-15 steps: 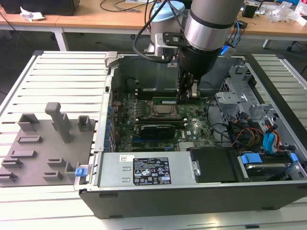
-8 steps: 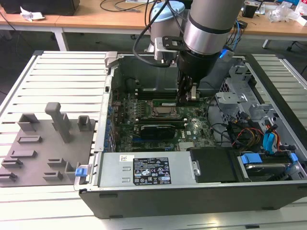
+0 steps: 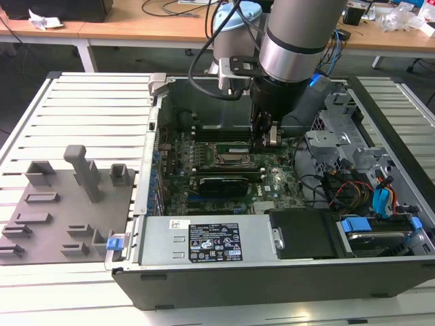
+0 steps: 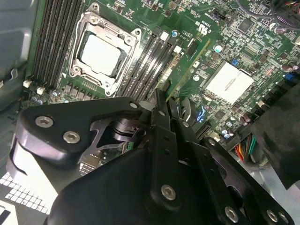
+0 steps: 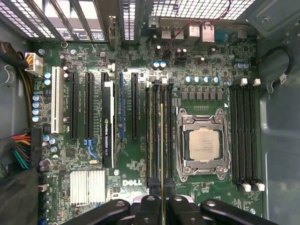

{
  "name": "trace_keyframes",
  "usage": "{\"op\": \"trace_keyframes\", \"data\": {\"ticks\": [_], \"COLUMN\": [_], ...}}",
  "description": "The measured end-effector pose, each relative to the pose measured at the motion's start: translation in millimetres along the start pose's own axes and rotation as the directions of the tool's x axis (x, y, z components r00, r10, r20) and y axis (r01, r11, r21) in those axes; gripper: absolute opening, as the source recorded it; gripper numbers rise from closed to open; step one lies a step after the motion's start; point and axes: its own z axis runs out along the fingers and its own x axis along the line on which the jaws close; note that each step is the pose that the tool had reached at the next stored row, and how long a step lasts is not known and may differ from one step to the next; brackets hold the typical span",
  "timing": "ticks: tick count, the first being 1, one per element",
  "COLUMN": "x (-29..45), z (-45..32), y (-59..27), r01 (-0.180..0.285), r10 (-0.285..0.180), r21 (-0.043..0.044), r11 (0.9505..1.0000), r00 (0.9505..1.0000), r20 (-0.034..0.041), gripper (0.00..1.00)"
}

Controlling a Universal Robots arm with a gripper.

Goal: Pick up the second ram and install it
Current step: 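Insert the second ram into the second slot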

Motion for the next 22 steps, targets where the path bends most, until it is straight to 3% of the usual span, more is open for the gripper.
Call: {"op": "trace_keyframes", "data": {"ticks": [4,9,22], "x": [0.0,-5.8,-5.2], "z": [3.4,6.3,16.2], "y": [0.5,4.6,5.7], "r01": [0.0,0.0,0.0], "r10": [0.0,0.0,0.0], "r21": [0.0,0.0,0.0], "r11": [1.0,1.0,1.0], "r00": [1.0,1.0,1.0], "r20": [-0.0002,0.0001,-0.0001], "gripper": [0.14,0.14,0.14]}}
